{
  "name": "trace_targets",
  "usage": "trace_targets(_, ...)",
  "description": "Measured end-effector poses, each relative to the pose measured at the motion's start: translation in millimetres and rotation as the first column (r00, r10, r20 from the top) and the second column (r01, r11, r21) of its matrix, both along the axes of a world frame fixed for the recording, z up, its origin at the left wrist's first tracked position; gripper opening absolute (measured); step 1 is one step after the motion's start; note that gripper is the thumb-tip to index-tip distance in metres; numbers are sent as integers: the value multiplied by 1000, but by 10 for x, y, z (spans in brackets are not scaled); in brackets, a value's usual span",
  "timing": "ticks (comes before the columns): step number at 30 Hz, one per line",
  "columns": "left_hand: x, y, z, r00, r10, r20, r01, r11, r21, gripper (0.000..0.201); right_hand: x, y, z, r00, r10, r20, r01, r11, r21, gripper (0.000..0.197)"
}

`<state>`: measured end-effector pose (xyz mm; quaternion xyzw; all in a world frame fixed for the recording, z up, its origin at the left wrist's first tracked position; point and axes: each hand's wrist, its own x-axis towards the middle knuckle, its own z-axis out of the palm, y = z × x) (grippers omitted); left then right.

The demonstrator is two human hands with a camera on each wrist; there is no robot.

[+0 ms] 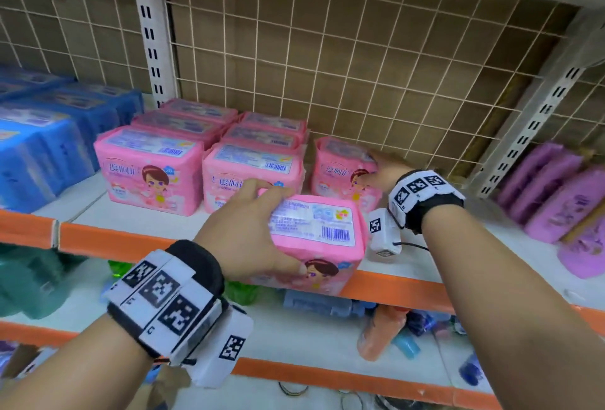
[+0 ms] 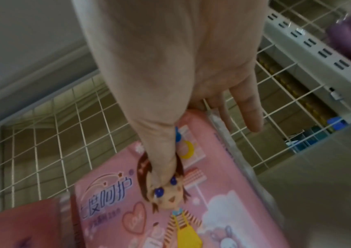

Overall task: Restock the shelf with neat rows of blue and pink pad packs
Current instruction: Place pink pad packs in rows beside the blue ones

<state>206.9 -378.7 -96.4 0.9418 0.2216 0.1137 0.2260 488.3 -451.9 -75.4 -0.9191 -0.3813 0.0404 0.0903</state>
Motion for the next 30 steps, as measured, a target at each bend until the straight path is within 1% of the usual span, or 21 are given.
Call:
trace_targets(3,74,-31,-8,999,36,4,-36,999,-15,112,169,181,-25,998,59,34,-59,998,23,53)
trace_targets(6,110,-25,-12,998,58,15,-57,998,-41,114,288,320,-94,993,86,78,-93,992,91,46)
trace_targets(9,131,-18,-9,997,67,25,-65,996,-67,115,381,418,-181,990,78,115,-96,982,162,52)
trace_targets(13,142,-26,-7,997,70,26,-69,996,-52,117,477,493,-214,987,99,124,-120,979,167,56)
trace_targets(18,134,-37,-21,996,80,33,-79,996,-32,120,548,560,-240,992,103,67,-114,975,193,57)
trace_targets(20,137,-41,-25,996,79,31,-79,996,-30,119,560,568,-233,993,107,54,-115,977,181,56)
trace_targets(22,136,-30,-24,996,79,29,-78,996,-34,116,532,574,-210,995,79,62,-87,988,127,57)
trace_targets(25,128,-40,-31,997,77,9,-77,997,-9,115,411,549,-120,993,-24,118,27,999,-24,68)
trace_targets(26,122,-42,-31,997,74,8,-74,997,-1,115,348,539,-64,992,-44,117,47,999,-23,73)
trace_targets(27,115,-45,-29,997,72,10,-72,997,6,116,273,513,13,995,-34,94,32,999,22,74)
trace_targets(28,112,-48,-27,997,72,12,-72,997,12,116,179,456,102,999,9,41,-14,994,110,72)
trace_targets(29,111,-51,-26,997,74,10,-75,997,18,116,76,375,185,995,90,-42,-77,968,239,67)
trace_targets(30,114,-55,-25,997,79,9,-79,997,23,116,-44,269,257,965,220,-143,-151,911,384,58)
